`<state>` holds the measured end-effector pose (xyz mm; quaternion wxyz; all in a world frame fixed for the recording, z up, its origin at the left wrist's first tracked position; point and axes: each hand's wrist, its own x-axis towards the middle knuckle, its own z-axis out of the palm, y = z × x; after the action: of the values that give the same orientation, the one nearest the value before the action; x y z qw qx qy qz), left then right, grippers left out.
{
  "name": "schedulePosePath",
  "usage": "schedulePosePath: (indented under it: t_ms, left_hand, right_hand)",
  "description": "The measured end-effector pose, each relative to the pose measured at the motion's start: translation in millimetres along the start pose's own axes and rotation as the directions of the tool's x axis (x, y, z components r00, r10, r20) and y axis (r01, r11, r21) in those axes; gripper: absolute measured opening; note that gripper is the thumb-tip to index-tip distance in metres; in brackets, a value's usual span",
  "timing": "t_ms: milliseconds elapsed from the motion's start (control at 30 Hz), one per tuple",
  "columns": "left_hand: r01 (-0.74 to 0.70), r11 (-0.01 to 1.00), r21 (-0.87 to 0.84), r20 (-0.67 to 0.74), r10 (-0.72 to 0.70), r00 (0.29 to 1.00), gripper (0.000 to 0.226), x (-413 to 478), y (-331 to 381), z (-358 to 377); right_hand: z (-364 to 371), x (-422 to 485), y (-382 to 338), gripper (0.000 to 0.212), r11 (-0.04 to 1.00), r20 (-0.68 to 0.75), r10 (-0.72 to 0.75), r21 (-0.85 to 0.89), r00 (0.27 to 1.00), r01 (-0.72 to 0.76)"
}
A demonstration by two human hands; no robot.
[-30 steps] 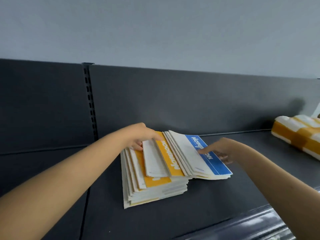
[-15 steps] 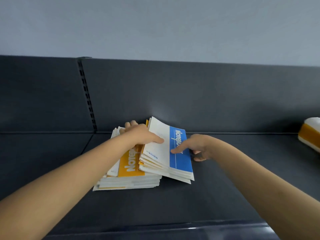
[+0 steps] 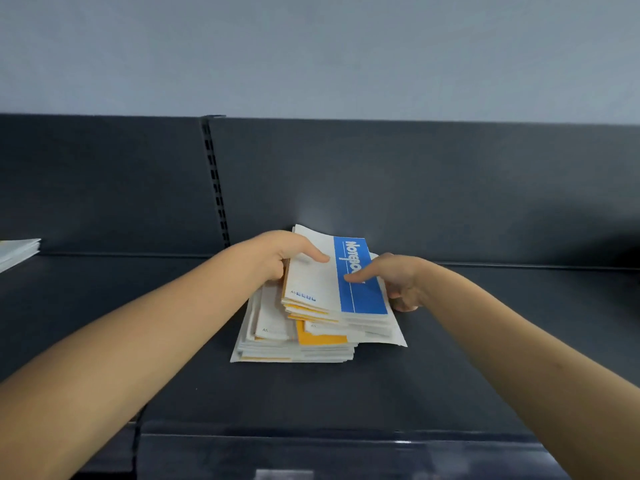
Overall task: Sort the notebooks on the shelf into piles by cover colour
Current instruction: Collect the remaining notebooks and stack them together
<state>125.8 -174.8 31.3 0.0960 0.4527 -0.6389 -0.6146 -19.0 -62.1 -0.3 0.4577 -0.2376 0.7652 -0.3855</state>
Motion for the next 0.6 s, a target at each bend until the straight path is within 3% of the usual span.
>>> schedulePosePath:
  t_ms: [67,133,200,333,400,600]
  left_hand:
    - [-0.015,0.999,-0.034,0.05,0.017,0.999,0.036,-2,-4,0]
    - [-0.05,0.993,-0.109,0.002,0.051,0.999,0.067,3,-12,1]
    - [-0.05,0.98,-0.195,-0.049,0.042,0.998,0.082,12,-22,2]
    - [-0.003,0.96,-0.281,-0.015,-0.001,1.0,0.041,4,-24,-1]
    - [-0.041,0.951,-0.308,0.009,0.046,0.999,0.029,-6,-19,-13]
    - [-0.175,0.929,-0.326,-0.007,0.183,0.983,0.019,-31,-29,-91]
  right_hand:
    - [1,-8,-4,0.072,1.0,-0.02,0.015,0.022,1.0,-0.015]
    - [1,-11,-3,0.056,0.999,-0.021,0.017,0.044,1.0,-0.016]
    - [2,-13,-1,0.049,0.999,0.0,-0.01,0.044,1.0,0.01]
    - [-4,-26,-20,0.04,0.994,0.0,-0.108,0.032,0.994,0.108]
    - [-7,-36,-38,0.026,0.981,-0.042,-0.187,0.038,0.981,0.189]
    - [52,-52,-71,0.026,0.954,-0.055,-0.274,0.113,0.96,0.278]
